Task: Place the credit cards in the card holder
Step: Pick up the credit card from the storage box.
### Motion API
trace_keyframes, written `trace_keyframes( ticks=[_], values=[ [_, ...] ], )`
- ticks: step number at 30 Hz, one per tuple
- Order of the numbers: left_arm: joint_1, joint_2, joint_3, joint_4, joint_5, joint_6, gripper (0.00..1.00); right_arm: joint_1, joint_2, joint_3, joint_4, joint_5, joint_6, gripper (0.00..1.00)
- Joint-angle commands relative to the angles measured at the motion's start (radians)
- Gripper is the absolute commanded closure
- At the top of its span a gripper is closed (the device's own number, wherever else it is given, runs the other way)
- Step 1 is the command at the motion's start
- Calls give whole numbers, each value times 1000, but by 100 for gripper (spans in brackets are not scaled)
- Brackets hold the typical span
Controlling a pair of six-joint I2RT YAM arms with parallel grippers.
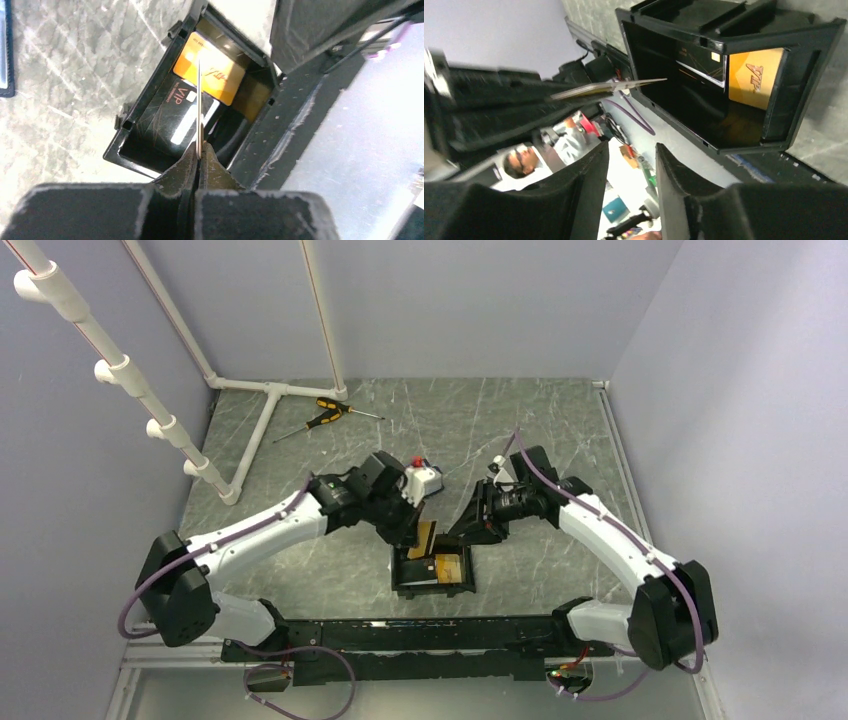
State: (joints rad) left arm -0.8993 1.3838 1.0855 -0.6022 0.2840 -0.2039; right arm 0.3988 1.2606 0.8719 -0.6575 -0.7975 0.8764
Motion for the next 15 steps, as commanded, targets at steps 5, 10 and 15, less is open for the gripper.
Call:
trace_keyframes(
  ticks=[5,10,15],
  values=[
    [169,71,30,75,608,-95,100,3,-129,-138,405,-161,-30,51],
    [172,118,33,123,658,-178,100,23,-133,-190,375,-130,-15,45],
    [173,112,22,142,626,-203,100,52,-159,-217,316,-90,-14,42]
  ],
)
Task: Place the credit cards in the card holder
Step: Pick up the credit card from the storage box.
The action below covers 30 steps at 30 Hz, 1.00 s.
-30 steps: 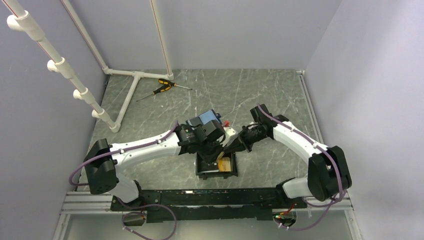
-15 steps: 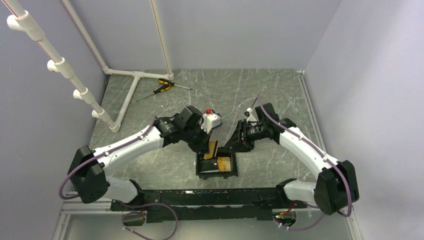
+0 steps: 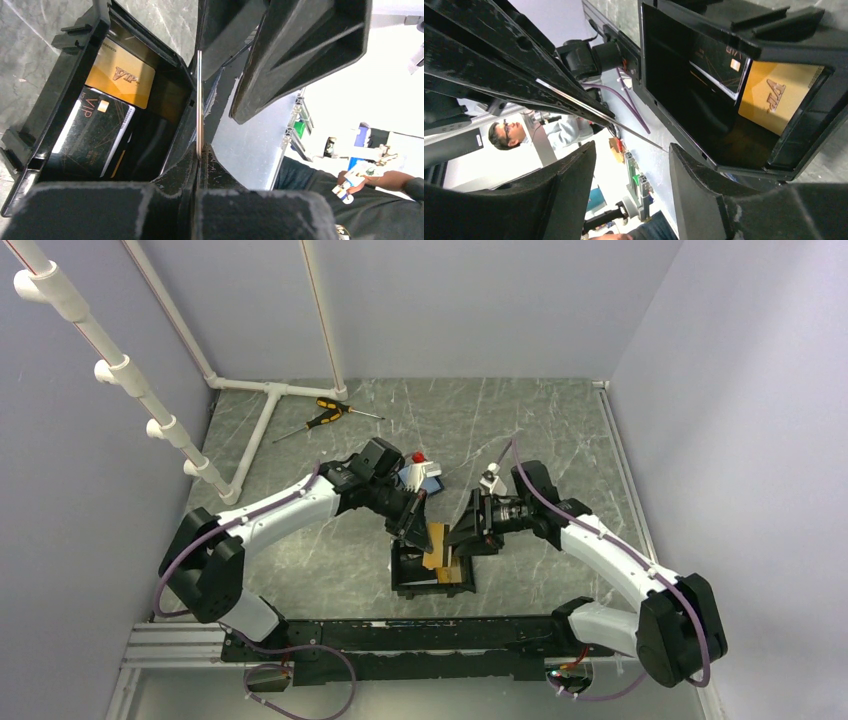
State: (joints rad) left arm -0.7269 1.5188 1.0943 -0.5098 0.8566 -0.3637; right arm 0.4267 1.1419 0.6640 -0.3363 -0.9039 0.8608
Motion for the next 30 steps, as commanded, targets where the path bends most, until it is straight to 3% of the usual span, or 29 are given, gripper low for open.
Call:
trace_keyframes(
  ticks=[1,15,24,30],
  values=[
    [0,-22,14,48,52,-44,100,35,-42,-13,-12,22,4,41],
    [4,-33,1,40,6,-44,100,112,-31,-29,51,24,66,45],
    [7,-28,-6,20,-21,-34,100,111,-77,-55,144,-9,127,61],
    [11,-16,-7,3,-43,-39,100,110,-108,-79,196,-38,168,64]
  ],
)
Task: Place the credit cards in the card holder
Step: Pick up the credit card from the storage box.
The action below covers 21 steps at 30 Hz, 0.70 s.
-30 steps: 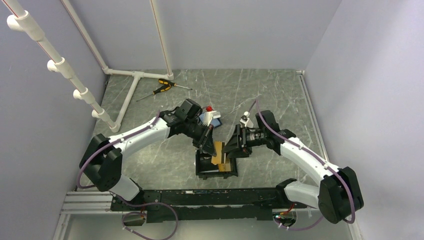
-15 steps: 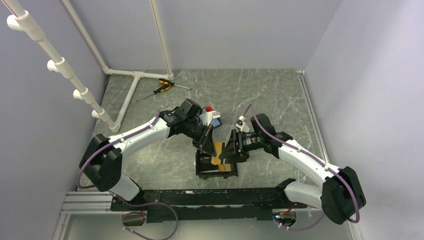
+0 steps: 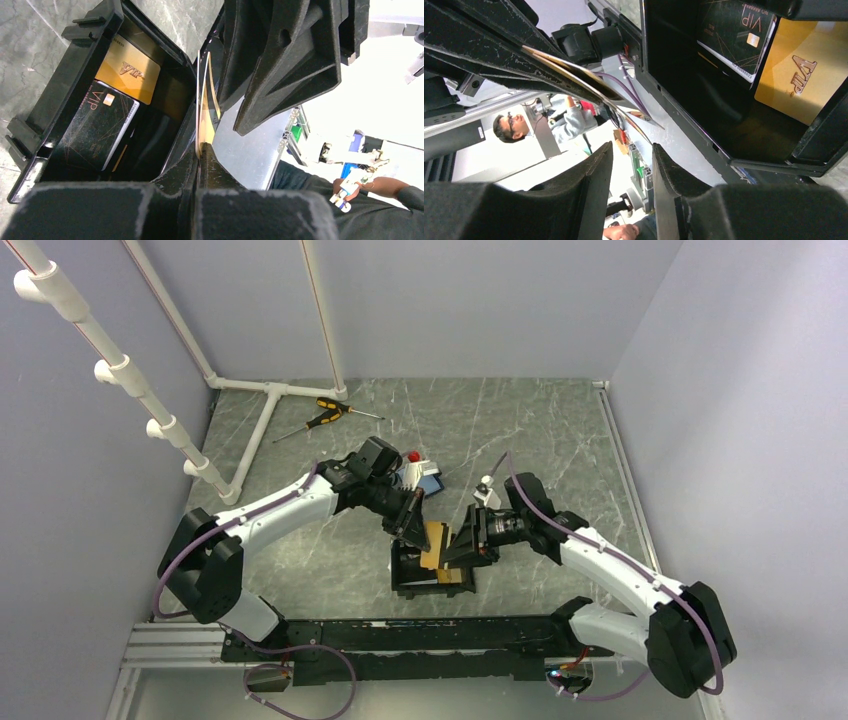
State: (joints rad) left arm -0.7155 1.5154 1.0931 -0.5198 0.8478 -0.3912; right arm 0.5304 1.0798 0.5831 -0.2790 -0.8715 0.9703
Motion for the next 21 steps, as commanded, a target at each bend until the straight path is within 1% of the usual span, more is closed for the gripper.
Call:
trace_keyframes(
  ticks=[1,4,8,15,19,21],
  values=[
    [3,-14,-9,16,-32,-15,100,5,-48,-6,133,-73,61,64],
    [12,-18,-20,32,-34,-35,100,6,-58,-37,180,-87,96,66],
    [15,-17,-26,40,-29,-49,100,6,-75,-66,316,-107,174,68],
    [17,-16,-47,104,71,-97,100,6,-57,-46,308,-95,141,75],
    [19,-8,-64,156,141,-138,100,6,-84,-33,308,-39,111,73],
    [19,-5,-66,169,157,-147,100,6,-76,-16,270,-9,83,73]
  ],
)
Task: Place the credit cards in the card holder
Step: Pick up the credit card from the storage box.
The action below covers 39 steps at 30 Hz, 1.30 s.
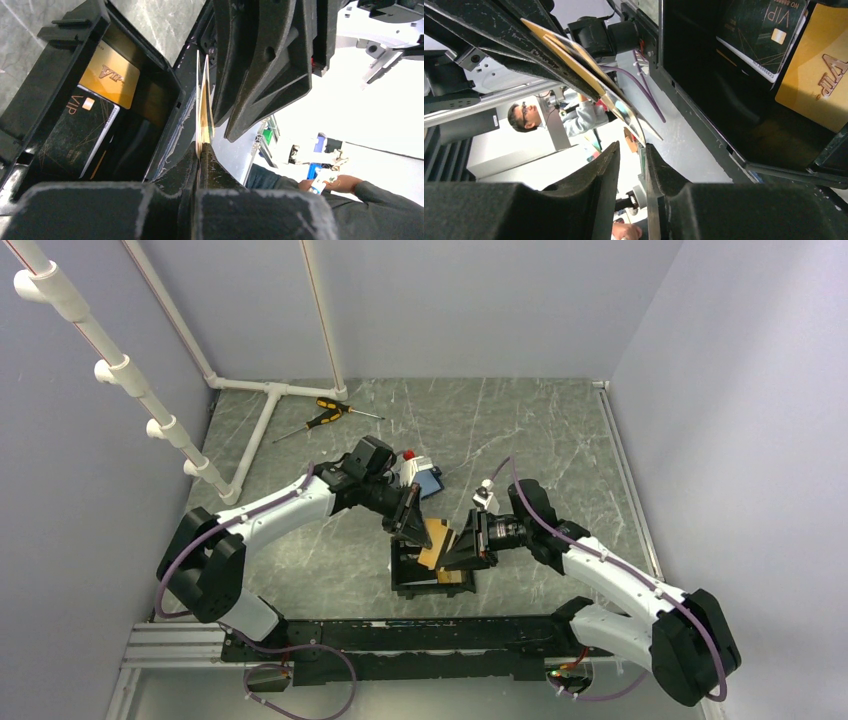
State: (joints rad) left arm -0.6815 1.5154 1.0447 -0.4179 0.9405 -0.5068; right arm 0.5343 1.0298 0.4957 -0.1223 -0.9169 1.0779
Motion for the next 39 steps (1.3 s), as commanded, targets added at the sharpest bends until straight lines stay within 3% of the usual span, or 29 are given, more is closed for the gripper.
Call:
trace_keyframes(
  ticks=[1,6,11,15,29,34,39],
  values=[
    [-15,-3,-20,73,75,-36,100,3,-25,75,90,54,-36,72],
    [-14,-14,-25,51,79,-25,100,-8,-37,76,36,98,-58,70],
    [6,-50,-48,56,59,-32,100,-65,-140,70,-85,150,-80,49],
    [8,-63,-49,78,79,-38,100,-113,-149,43,-46,133,-47,46],
    [10,-72,-45,93,110,-40,100,-152,-24,62,118,57,-18,71],
    [14,-66,-46,102,119,-43,100,-152,-21,20,216,22,15,73],
    [22,-68,-46,108,126,-44,100,-152,-29,-9,197,10,0,73]
  ],
)
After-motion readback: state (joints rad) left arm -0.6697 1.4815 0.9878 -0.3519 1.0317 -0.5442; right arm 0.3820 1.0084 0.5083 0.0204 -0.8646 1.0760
